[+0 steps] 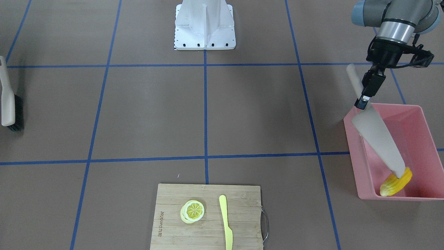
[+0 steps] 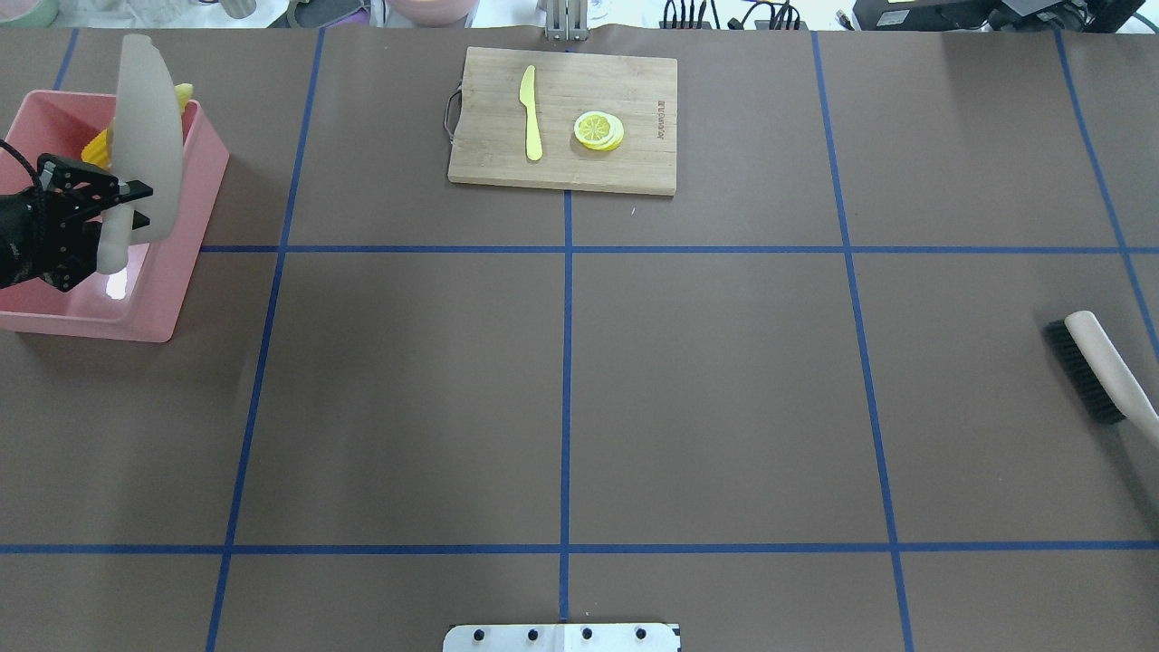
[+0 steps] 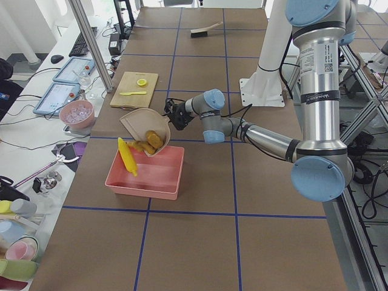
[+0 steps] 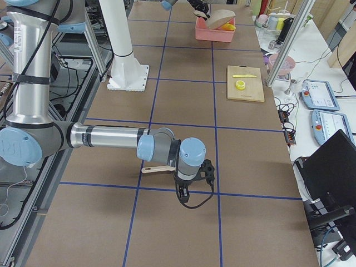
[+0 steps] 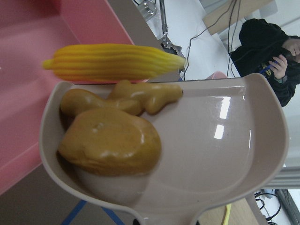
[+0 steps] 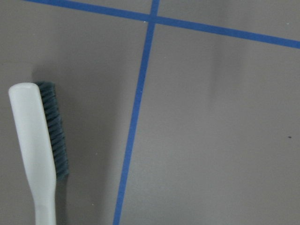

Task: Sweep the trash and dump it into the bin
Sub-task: 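Tilt the dustpan with the left gripper to dump the items into the bin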

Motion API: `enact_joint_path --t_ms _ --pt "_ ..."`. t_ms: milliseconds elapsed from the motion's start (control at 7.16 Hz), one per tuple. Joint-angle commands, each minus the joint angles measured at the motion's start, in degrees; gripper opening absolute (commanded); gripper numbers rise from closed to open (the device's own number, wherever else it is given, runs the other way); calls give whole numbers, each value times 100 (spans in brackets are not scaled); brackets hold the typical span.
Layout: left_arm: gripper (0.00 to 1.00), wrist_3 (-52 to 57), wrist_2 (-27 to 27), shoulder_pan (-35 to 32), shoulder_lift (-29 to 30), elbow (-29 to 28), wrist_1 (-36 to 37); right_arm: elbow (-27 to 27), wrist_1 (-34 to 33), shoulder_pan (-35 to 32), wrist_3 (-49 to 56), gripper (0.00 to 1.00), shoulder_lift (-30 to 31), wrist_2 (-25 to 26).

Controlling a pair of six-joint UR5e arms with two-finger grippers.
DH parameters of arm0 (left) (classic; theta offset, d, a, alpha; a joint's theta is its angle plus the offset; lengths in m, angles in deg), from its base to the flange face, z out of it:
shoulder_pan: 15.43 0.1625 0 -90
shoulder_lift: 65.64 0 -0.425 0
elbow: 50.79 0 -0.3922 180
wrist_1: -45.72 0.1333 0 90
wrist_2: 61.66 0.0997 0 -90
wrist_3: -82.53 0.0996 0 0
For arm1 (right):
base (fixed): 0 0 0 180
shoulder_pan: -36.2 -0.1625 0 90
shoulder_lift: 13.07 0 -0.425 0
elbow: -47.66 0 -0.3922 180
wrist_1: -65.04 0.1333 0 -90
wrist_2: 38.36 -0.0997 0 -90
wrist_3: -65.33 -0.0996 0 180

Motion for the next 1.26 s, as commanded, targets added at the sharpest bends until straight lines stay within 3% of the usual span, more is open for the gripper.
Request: enact_joint_path --t_ms 0,279,559,838,1118 --pt "0 -1401 -1 -52 6 1 -102 309 -149 -296 292 99 -177 161" --pt "0 -1452 34 -44 23 10 -137 239 -70 -296 231 100 -124 496" --pt "0 1190 61 -44 14 89 -120 221 -78 -314 196 100 -124 418" --pt "0 2692 -18 -17 67 159 -120 212 -70 -384 204 100 -98 199" --pt "0 4350 -499 -9 111 212 -111 212 -70 -384 204 100 -81 207"
